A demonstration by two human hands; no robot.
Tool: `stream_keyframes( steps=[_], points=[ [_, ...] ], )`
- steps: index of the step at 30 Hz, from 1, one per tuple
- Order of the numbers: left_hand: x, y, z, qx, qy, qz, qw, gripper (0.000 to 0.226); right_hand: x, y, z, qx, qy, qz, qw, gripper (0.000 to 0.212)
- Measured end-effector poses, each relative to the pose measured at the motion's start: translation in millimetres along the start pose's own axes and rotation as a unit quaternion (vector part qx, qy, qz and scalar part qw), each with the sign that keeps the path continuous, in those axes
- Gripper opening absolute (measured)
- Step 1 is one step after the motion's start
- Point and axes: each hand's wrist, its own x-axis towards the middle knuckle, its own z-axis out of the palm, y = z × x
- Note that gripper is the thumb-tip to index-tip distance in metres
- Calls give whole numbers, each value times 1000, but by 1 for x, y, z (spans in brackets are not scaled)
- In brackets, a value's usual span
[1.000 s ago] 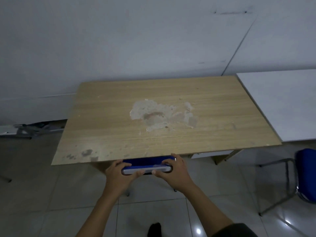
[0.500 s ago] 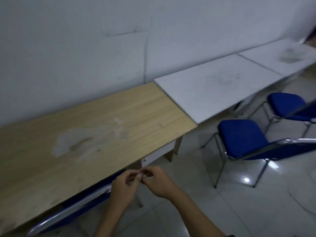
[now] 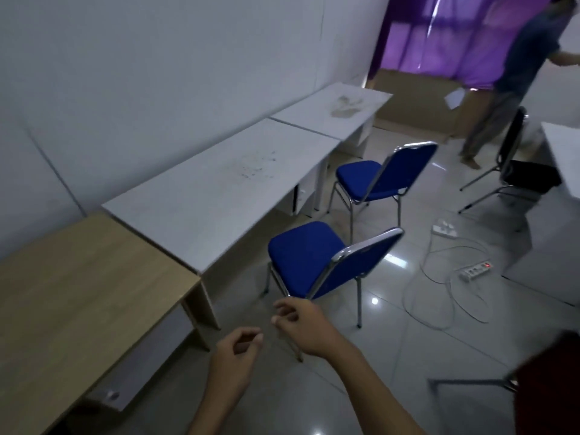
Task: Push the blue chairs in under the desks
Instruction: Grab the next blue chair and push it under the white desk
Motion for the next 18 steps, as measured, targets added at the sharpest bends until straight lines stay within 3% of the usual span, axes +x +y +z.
stream_keyframes(
  steps=[4,13,18],
  points=[
    [42,36,70,14,-56,41,997,13,21,41,-68,41,47,17,998,36],
    [141,91,177,52,-147,34,987,6,87,109,-192,40,97,44,993,19],
    [193,113,221,107,-158,31,981,9,133,134,-245,0,114,58,992,38]
  ],
)
